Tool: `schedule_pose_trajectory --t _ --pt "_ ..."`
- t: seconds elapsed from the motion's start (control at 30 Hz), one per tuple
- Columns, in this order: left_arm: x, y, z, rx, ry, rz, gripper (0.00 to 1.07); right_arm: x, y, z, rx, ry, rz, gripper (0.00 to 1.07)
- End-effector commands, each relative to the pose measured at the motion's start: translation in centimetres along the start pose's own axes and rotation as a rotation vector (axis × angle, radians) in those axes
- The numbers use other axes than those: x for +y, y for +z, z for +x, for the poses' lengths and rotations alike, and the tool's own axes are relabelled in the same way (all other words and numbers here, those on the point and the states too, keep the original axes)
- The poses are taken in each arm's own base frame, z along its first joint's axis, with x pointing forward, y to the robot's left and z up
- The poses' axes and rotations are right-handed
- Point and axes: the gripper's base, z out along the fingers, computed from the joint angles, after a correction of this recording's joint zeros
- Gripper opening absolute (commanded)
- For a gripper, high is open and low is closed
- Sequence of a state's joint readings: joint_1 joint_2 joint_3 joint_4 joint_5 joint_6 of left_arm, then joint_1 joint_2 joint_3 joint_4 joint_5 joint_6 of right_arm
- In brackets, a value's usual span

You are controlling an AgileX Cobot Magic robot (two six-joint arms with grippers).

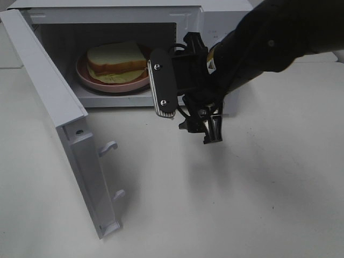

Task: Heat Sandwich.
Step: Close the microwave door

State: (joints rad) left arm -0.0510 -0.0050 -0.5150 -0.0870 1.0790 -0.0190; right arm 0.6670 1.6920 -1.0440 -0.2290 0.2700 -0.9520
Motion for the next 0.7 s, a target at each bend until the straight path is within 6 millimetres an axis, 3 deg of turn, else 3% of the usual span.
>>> schedule_pose_trajectory --t 0.03,0.7 --pt "0.0 -0.3 0.1 -0.029 0.002 0.001 1.0 0.9 -1.4 0.5 -0.004 0.056 0.006 0.76" --pt "0.0 -0.3 0.1 -0.029 0.002 0.001 1.0 6.6 -7.6 3.7 0.04 0.366 -0.026 0.76"
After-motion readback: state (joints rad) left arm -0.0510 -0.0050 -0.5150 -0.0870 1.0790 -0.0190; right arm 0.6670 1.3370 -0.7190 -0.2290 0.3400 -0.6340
